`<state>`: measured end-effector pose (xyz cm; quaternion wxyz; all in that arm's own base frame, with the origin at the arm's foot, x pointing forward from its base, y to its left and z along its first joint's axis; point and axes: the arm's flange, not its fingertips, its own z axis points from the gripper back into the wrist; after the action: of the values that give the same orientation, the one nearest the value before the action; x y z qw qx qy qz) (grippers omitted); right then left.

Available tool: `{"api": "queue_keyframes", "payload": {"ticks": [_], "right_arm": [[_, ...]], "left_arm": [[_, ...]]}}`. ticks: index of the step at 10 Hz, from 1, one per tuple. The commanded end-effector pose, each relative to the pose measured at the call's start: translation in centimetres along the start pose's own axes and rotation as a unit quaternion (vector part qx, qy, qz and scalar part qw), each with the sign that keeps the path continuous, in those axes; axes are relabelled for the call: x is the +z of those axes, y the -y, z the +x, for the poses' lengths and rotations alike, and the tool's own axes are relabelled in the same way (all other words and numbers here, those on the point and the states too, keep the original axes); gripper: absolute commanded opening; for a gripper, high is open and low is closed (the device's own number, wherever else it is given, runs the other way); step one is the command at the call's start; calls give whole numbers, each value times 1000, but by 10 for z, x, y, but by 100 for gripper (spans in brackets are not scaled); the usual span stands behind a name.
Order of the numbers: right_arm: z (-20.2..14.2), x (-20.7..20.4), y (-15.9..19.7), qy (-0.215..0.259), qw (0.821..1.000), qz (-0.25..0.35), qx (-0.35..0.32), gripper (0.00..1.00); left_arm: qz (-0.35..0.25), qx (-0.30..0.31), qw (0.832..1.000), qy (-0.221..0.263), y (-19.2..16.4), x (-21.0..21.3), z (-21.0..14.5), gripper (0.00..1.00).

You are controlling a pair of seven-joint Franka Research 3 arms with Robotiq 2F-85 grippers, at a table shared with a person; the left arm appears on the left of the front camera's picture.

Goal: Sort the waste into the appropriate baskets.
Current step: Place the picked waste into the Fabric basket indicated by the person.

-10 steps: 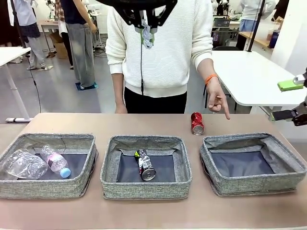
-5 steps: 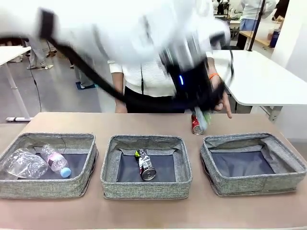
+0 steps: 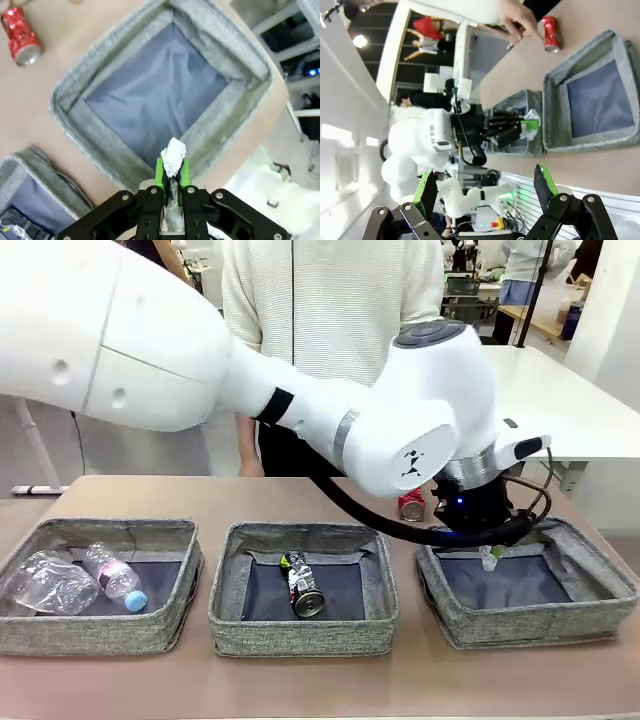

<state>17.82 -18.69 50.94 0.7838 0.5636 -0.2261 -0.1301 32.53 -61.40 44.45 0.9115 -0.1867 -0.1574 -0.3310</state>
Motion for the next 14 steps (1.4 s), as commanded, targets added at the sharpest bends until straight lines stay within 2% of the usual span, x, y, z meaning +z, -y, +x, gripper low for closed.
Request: {"api": "queue_keyframes", "payload": {"ticks": [1,5,6,7,8,9,14], "right_arm": [[-9,-5,4,7,1000,9,9,100],[-9,-5,4,7,1000,9,9,100],[-9,-5,4,7,1000,9,9,100],[-9,-5,4,7,1000,9,9,100],[-9,-5,4,7,1000,9,9,100],[-9,-5,4,7,1000,9,9,100],[-9,-5,4,7,1000,9,9,100]], "left_arm": [[50,18,998,19,14,-2,14,11],[52,36,998,16,5,0,15,11],[53,38,998,15,4,0,14,21],[56,34,998,14,3,0,14,69],[56,34,998,15,3,0,13,78],[56,33,998,17,3,1,13,100],[51,41,998,15,-5,16,17,100]]}}
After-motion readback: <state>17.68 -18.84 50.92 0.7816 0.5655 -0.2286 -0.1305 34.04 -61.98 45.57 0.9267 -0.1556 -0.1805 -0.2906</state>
